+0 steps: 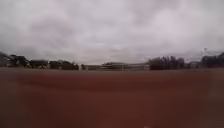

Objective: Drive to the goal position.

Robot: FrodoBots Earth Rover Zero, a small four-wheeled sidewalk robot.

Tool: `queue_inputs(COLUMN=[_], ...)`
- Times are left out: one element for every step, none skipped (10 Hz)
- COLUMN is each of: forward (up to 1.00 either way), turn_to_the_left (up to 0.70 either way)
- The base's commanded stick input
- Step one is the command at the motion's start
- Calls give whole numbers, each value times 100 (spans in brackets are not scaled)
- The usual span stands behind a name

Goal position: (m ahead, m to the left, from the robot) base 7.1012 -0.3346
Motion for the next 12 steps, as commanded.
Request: queue_inputs(forward=[65, 65, 65, 65, 65, 65, 65, 65, 65, 65, 65, 65], turn_to_the_left=[-10, -32, -32, -32, -32, -32, -31, -27, 0, 0, 0, 0])
